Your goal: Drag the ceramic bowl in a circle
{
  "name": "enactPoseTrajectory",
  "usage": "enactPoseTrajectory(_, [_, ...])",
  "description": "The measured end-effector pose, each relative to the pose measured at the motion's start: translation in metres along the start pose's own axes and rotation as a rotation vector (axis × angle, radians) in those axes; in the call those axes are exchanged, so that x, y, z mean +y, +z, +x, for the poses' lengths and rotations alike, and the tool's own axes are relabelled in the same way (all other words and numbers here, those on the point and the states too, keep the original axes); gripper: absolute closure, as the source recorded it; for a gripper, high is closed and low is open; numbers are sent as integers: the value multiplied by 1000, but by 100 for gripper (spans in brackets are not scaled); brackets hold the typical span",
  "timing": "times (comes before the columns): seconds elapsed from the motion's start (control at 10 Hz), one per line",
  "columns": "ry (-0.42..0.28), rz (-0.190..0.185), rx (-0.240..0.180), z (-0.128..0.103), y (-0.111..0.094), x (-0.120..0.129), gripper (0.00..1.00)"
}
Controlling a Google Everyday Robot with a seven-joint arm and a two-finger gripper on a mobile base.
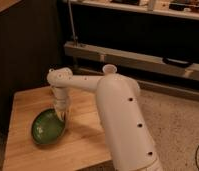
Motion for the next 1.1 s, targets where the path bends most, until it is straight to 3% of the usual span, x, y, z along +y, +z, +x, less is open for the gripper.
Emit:
enactPoseTrajectory(0.7, [-78, -42, -57, -3, 14, -30, 80])
enactPoseTrajectory(1.1, [-127, -54, -68, 22, 16, -52, 80])
